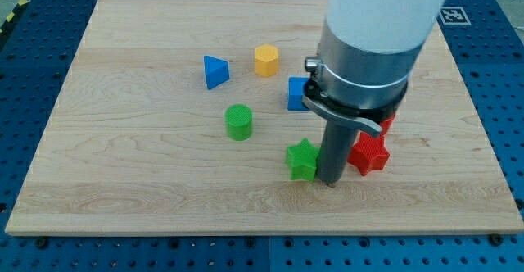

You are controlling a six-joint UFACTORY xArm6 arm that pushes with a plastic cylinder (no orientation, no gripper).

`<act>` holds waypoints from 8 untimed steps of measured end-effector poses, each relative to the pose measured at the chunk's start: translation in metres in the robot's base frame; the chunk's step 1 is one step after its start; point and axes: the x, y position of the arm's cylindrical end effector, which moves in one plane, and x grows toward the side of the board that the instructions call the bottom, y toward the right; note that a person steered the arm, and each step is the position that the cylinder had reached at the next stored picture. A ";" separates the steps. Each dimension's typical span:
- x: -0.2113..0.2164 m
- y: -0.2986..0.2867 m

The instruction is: Move the green star to the vertical bottom left of the blue cube

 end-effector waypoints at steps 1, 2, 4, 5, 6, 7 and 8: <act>-0.004 -0.012; -0.004 -0.018; 0.041 -0.026; 0.041 -0.061; 0.041 -0.063; 0.041 -0.072; 0.016 -0.114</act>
